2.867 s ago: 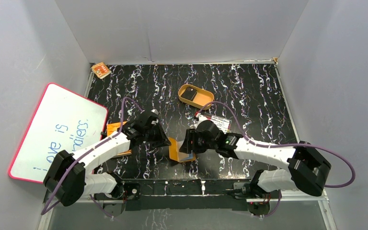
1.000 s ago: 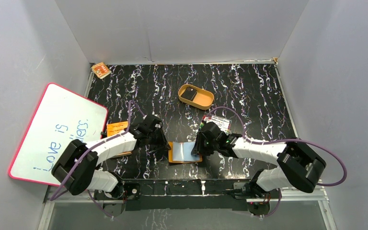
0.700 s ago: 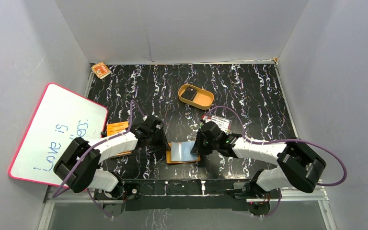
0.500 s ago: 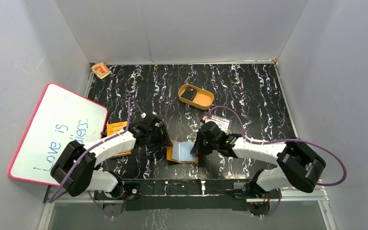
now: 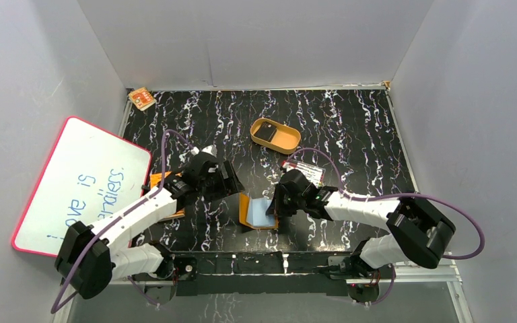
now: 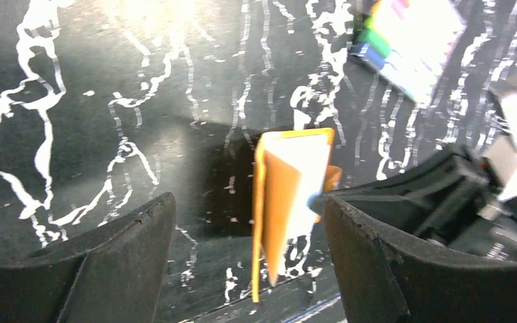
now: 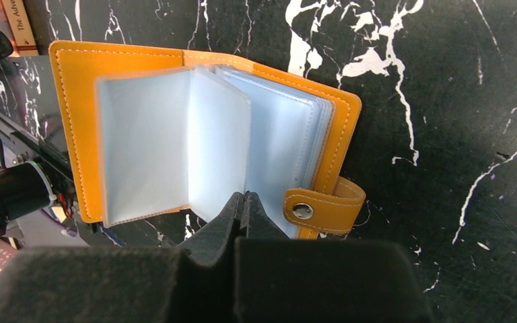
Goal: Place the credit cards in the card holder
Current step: Open the card holder at the center of the board.
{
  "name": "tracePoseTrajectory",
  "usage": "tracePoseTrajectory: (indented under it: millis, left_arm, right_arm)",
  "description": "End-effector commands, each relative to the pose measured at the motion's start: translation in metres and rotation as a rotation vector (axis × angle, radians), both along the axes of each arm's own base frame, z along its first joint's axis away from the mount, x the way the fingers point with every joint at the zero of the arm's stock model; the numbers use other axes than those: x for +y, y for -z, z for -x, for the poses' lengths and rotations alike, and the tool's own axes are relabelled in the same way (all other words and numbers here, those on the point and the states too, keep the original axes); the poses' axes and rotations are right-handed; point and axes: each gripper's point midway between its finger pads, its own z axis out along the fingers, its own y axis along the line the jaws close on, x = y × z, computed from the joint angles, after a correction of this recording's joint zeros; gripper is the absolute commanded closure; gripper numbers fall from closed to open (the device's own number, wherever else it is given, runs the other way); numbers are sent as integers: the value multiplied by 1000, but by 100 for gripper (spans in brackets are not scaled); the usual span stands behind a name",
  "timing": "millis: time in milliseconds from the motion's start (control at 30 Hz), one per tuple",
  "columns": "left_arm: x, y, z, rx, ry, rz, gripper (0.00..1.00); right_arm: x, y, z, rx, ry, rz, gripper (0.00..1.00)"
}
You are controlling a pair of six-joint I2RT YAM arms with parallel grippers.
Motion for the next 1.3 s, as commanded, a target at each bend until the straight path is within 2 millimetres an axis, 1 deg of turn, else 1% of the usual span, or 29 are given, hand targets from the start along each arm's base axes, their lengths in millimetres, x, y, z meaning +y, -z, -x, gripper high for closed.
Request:
tracePoseTrajectory:
  millis: [0,100,267,400,533,633,700,900,1133,1267]
  left_arm:
    - [-28,-43,-6,-68,62,154,23]
    - [-43,-51,-9,-70,94,221,25]
    - [-60,-45,-9,-29,133,279,32]
    - [-69,-39,-9,-9,149,304,38]
    - [-72,-37,-10,-2,154,299,36]
    - [-69,-33,-10,-5,149,283,33]
    - [-65,-28,-11,1,137,253,32]
    - [-48,0,-6,46,99,157,33]
    - [-40,24,0,86,91,104,36]
    - [-36,34,3,106,86,83,36]
  right_arm:
    - [16,-20,-11,-43,-14,-52,100]
    - [16,-20,-12,-44,-14,-52,100]
    - [17,-21,-13,-46,-15,-53,100]
    - [18,-21,-13,-45,-19,-51,100]
    - [20,-24,-14,-48,-22,-58,100]
    - [25,-31,-14,-59,-35,-90,100]
    - [30,-36,-15,-68,-43,-115,100]
    - [37,-47,-17,-83,-55,-149,100]
    - [41,-47,-18,-77,-62,-159,100]
    - [44,-48,-18,-73,-68,-170,100]
